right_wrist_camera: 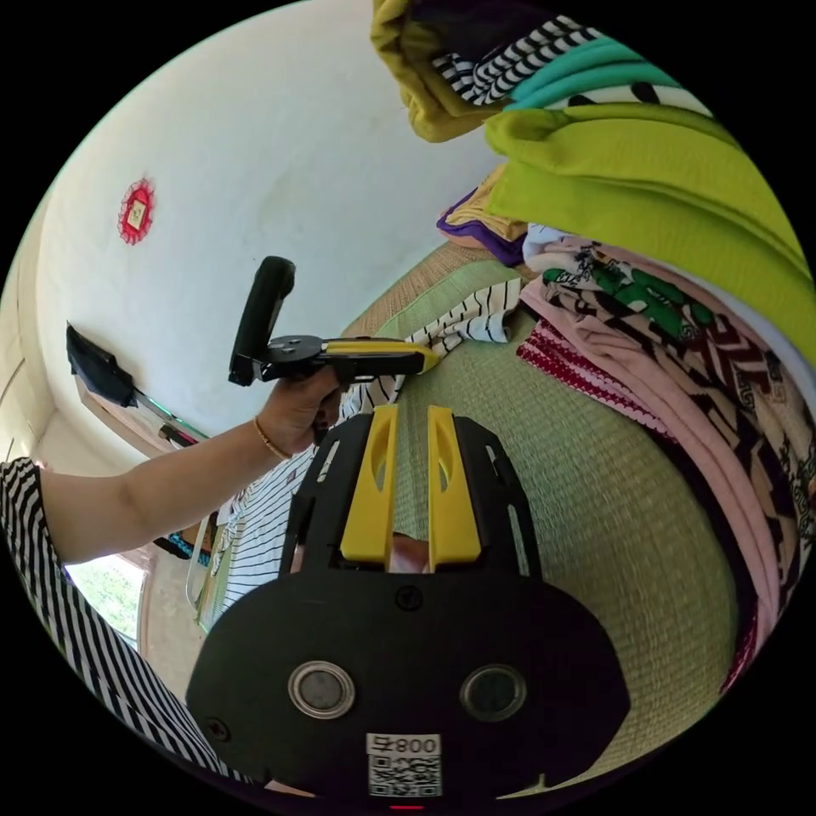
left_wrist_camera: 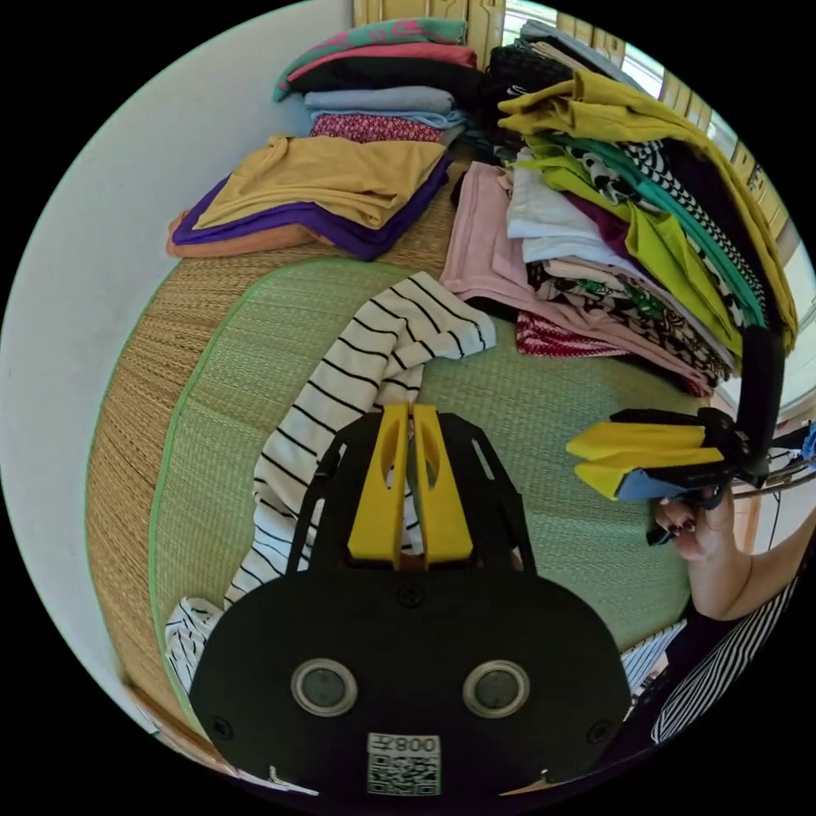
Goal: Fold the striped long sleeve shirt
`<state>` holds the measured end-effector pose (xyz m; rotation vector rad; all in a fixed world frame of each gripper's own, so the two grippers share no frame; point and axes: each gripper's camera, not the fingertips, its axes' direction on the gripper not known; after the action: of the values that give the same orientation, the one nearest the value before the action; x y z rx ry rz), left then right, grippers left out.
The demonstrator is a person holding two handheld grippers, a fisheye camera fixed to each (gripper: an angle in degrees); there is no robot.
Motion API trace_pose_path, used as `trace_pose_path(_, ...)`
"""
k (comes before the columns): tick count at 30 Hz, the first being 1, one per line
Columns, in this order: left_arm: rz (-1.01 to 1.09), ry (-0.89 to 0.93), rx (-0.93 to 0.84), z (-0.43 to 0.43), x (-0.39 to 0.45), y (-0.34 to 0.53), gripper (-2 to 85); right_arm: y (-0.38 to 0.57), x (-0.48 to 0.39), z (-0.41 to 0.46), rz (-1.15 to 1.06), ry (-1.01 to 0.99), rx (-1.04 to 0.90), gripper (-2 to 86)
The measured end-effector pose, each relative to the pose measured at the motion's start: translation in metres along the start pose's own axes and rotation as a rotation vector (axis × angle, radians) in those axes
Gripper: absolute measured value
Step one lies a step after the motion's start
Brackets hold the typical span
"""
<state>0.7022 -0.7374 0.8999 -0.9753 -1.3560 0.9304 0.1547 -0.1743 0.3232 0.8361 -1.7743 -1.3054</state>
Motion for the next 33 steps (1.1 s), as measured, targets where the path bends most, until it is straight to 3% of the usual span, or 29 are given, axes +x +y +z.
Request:
trace_pose_path(10, 0.024, 0.187, 0.022, -0.119, 0.029, 0.003, 1.0, 0.018, 0.05, -0.006, 0.121, -0.026, 0.047, 8.6)
trace_pose_path(14, 0.053, 0.16, -0.047, -0.135, 0.039, 0.002, 1.5, 0.021, 0.056, -0.007, 0.12, 0.041, 0.063, 8.8)
trace_pose_path(22, 0.04, 0.212, 0.074, -0.209, 0.04, -0.029, 5.4, 0.015, 0.052, -0.002, 0.065, 0.236, 0.035, 9.3)
trace_pose_path(27, 0.013, 0.268, 0.083, -0.221, 0.045, -0.063, 6.7, 0.005, 0.048, 0.026, 0.018, 0.296, -0.109, 9.1)
trace_pose_path(33, 0.022, 0.232, -0.022, -0.217, 0.068, -0.089, 7.4, 0.006, 0.056, 0.03, 0.029, 0.291, -0.115, 8.0)
